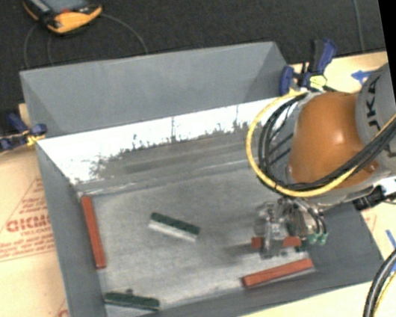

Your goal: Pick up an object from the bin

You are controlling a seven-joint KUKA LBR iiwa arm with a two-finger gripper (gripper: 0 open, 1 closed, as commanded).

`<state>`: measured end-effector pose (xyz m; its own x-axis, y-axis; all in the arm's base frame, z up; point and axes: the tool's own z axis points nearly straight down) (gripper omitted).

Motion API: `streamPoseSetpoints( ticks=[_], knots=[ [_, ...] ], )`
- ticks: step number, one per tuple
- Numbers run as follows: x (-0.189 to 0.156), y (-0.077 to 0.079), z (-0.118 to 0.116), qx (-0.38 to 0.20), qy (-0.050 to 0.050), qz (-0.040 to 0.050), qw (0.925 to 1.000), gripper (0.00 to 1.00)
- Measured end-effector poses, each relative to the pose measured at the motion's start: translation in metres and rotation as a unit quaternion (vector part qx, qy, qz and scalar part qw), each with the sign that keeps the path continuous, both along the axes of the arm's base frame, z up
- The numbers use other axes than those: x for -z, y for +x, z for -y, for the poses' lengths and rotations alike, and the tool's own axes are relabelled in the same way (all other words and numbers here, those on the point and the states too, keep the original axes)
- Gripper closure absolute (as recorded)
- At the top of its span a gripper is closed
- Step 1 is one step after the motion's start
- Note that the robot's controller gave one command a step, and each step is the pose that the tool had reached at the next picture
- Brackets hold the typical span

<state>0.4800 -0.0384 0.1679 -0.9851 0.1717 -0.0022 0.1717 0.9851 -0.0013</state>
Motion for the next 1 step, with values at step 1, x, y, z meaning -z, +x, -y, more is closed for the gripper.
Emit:
streamPoseSetpoints(
  ticks=[1],
  knots=[
    [-0.0477,0.0011,-0.0002,-0.011,0.001,-0.0019,0.9999,1.0]
  ],
)
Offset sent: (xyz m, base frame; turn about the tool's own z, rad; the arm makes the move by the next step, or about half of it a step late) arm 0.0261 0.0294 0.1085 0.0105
